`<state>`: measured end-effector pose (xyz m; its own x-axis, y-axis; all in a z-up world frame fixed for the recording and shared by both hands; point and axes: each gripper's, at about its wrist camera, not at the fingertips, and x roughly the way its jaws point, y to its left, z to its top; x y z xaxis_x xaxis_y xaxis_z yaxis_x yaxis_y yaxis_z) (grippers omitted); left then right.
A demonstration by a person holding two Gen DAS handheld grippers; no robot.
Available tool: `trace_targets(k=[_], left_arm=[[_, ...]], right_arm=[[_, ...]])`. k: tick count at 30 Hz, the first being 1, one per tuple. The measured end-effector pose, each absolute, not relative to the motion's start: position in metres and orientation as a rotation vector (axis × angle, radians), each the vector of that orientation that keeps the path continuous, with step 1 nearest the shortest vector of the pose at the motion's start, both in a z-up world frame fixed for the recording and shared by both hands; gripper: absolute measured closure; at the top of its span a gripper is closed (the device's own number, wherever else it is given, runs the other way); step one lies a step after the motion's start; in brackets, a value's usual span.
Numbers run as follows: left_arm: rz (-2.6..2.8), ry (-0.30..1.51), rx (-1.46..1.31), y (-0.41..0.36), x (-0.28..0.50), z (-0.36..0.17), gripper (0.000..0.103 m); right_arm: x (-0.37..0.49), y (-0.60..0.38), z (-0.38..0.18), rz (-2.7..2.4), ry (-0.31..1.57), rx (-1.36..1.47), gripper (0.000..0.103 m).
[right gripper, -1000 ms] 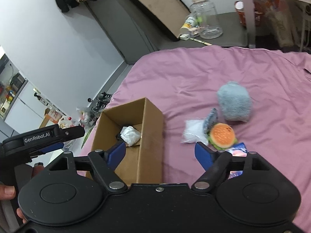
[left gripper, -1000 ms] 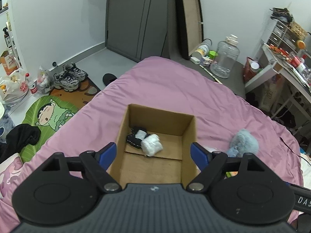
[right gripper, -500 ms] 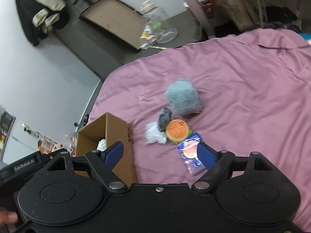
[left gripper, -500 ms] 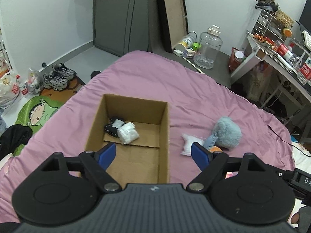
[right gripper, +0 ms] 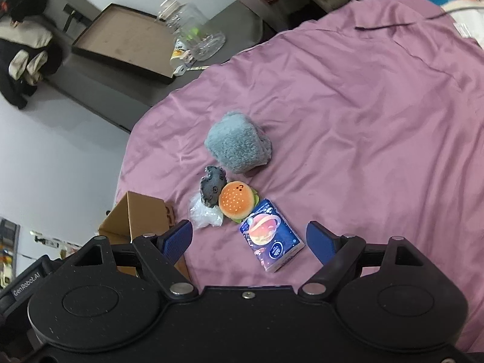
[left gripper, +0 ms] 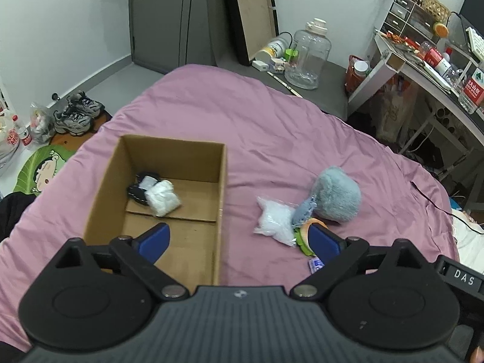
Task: Organize soft objects
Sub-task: 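Return to pile and grasp grey knit plush with left tool while right grasps tissue pack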
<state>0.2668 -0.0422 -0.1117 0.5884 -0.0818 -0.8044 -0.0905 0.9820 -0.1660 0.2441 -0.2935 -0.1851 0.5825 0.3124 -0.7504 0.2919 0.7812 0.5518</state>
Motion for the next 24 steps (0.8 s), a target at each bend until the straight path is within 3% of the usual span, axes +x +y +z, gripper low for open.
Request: trace_targets(k=[10,13,24], left_arm=[[-0.037,0.984,-0.204,-0.075,0.287,-0.129,0.006],[-0.039,0.994,-0.204,-0.08,0.293,-0.134,0.006],[-0.063,0.993,-0.152,-0.101,0.319,-0.151,0.008]], right_arm=[[0.256,-0.291,-0.203,0.006,1.012,0.668,0.023],[0.264,-0.29,-0.214,0.009,1.051,0.669,0.031],[0.285,-0.273,-0.237,0.048,1.135,0.612,0.032]])
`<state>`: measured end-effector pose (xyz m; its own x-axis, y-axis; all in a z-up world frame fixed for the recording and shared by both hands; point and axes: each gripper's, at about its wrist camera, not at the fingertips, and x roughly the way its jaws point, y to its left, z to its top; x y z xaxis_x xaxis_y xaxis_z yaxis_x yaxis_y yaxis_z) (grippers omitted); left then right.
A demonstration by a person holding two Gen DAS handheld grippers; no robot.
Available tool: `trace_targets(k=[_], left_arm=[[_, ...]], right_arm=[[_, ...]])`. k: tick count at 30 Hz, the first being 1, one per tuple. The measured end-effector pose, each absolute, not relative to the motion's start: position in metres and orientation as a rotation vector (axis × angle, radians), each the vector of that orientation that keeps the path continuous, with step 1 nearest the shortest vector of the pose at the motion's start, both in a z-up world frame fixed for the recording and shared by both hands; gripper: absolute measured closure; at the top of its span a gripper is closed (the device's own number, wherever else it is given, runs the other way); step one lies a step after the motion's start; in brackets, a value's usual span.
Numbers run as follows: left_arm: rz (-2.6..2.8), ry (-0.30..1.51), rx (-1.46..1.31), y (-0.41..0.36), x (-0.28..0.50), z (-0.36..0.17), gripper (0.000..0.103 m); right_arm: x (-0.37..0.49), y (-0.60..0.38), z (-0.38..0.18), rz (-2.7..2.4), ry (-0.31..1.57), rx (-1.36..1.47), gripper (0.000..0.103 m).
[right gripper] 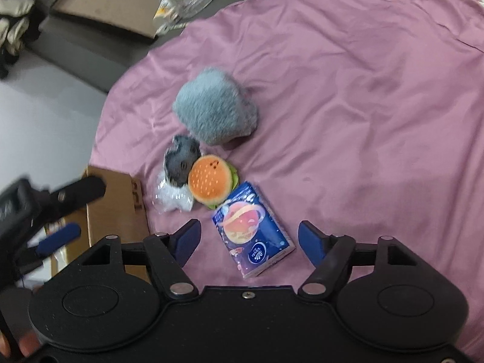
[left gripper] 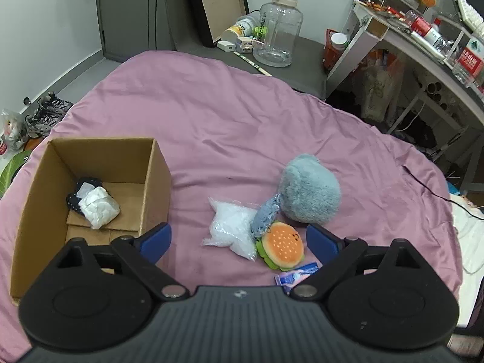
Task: Organize soft objects
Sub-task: 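Return to pile and grasp grey knit plush with left tool while right grasps tissue pack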
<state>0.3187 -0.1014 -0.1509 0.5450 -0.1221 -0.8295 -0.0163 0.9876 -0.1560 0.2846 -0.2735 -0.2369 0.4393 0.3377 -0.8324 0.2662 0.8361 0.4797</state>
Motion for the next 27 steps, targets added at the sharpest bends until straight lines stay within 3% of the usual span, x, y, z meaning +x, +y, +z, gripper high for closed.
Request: trace_targets(k=[8,11,17,22,27], left_arm=[[-0.061,1.014,-0.172,-0.102,0.334,-0.166,0.009],[-0.058,1.021,-0.183,-0.103,0.34,-0.172,0.009],[-0.073,1.03,-0.179,-0.111,0.349,-0.183,0.01],[-0.079,1.037,-0.167,-0.12,0.357,-0.194,0.015],[-0.097,1.057,-0.152,-0.133,0.363,-0.208,0.032]], right_arm=[[0.303,-0.237,-0.247,0.086,1.185,0.369,0.032],[0.308,-0.23,-0.254,0.069,1.202,0.292,0.046],[0.315,-0.242,-0.256,0.035,1.163,0.316,0.051],[0.319,-0.262,-0.256,-0.047,1.126,0.356,0.051],[0.321,-0.272,-0.258,-0.062,1.116,0.382,0.051]])
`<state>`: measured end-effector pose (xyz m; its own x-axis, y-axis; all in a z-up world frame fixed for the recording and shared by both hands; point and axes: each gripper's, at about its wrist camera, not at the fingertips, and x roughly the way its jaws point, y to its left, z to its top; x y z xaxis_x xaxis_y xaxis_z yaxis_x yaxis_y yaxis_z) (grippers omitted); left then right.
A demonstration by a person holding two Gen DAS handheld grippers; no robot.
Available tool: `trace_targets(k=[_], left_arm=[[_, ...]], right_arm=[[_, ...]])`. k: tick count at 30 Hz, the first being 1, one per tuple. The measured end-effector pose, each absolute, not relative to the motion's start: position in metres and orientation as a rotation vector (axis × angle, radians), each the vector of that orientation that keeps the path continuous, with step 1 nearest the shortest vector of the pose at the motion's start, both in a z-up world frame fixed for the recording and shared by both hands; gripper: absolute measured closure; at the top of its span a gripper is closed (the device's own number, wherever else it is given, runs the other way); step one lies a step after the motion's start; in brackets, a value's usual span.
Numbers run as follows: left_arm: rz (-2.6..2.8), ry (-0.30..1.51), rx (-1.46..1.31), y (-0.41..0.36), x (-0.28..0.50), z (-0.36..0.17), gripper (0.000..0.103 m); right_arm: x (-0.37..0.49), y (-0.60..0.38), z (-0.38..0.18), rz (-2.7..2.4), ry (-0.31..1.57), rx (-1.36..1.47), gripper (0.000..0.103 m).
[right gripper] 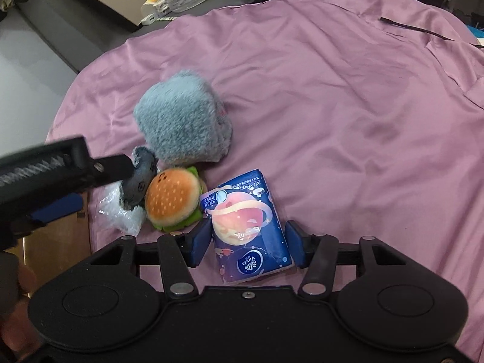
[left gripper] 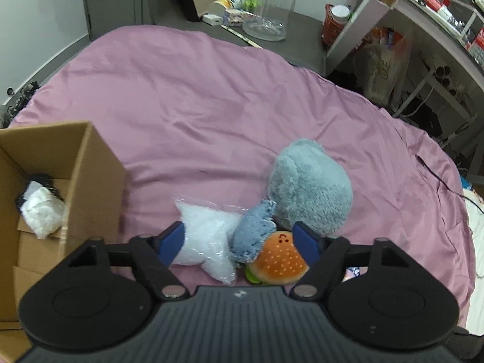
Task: Organize soft objects
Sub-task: 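Return to pile and grasp grey knit plush with left tool while right grasps tissue pack, then carry grey knit plush and blue tissue pack over the box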
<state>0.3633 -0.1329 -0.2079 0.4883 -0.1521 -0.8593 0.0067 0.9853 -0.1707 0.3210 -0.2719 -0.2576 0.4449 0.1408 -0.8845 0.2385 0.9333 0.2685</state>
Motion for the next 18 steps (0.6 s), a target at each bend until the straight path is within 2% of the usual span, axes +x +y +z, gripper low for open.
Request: trace_targets(k=[4,5,6,7,8,18], left_arm=[[-0.097,1.076,-0.145,-0.14,0.368,-0.22,0.046],[-0.09,1.082,-0.15,-0.14,0.369,-0.223,0.055],[-0.086,1.083,-0.157,-0.14,0.37,-0.225,0.07],[-0.084,1.08,-0.165,-0.139,0.37,-0.226,0.08],[-0.086,1.074,-0.172,-0.138,0.37,-0.225,0.085],[-0.121,1.012,-0.181,-0.124,0.353,-0.196,0.087]], right_arm=[[0.323,-0.279,-0.26,-0.079,1.109,0.411,0.051],[0.323,-0.281,-0.262,-0.077,1.108,0.414,0.051],[0.324,-0.282,-0.263,-0.072,1.108,0.415,0.051],[0.324,-0.283,-0.263,-0.072,1.106,0.419,0.051],[0.325,-0.284,-0.264,-0.072,1.102,0.425,0.051],[0.315,-0.286,-0.252,-0.087,1.056,0.463,0.052]])
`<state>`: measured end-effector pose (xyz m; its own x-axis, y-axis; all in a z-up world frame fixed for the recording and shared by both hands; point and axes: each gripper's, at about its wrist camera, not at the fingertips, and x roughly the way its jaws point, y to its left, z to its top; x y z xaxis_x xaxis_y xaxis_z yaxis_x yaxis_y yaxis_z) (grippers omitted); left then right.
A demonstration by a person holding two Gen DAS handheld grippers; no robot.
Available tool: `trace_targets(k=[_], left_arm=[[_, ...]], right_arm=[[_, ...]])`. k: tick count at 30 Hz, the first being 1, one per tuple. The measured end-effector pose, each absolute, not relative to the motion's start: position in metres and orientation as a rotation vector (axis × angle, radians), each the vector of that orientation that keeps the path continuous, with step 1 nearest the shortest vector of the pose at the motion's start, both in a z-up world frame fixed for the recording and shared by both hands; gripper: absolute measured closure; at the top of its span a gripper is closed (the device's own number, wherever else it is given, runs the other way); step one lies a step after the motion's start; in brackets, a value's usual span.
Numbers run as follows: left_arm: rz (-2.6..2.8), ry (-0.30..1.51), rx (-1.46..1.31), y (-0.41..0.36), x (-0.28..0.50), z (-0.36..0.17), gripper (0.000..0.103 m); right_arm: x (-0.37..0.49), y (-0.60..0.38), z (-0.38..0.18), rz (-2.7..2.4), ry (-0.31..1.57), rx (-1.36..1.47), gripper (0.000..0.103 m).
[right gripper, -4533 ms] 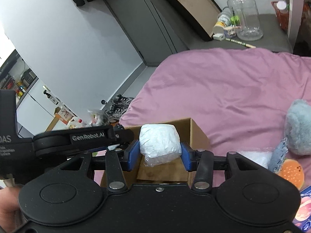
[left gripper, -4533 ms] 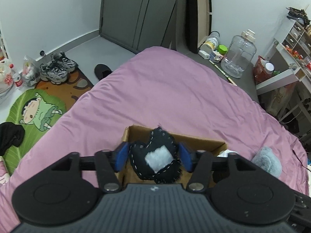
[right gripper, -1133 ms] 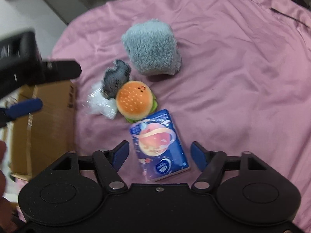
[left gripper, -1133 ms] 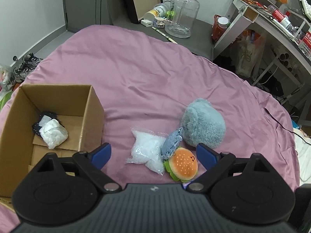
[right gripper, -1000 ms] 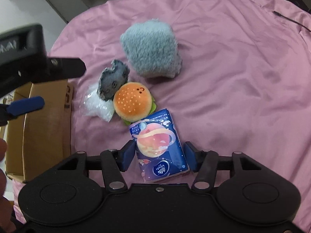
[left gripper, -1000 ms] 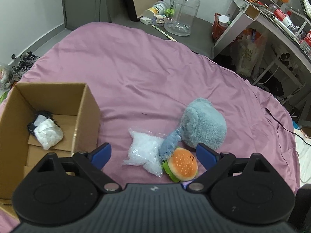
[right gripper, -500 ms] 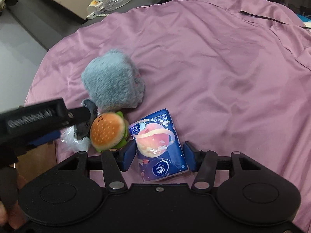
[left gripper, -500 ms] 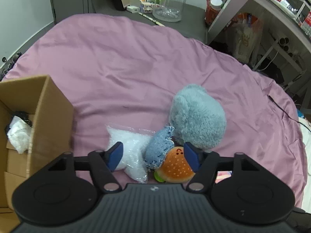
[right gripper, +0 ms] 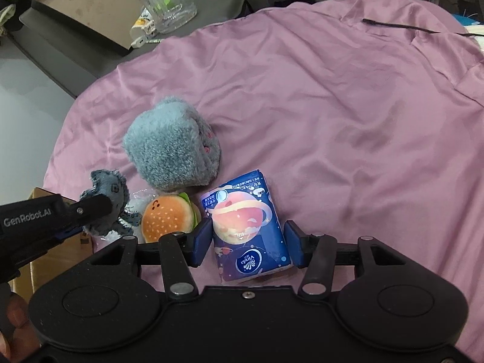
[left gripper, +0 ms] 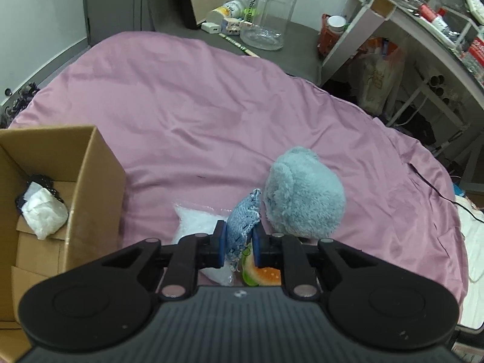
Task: Organize soft objects
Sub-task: 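Carry grey knit plush and blue tissue pack over the box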
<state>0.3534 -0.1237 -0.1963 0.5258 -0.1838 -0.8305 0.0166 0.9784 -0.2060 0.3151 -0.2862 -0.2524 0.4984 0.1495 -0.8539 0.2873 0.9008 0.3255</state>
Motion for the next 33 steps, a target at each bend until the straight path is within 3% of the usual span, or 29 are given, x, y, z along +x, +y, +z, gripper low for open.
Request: trace_targets(k=[33], left_arm=[[-0.038,0.882,-0.231,-0.009,0.276,-0.116,0.086]], right_arm=[[0.267,-0.227,-0.157,0.015,0.769,0.386,0.052]])
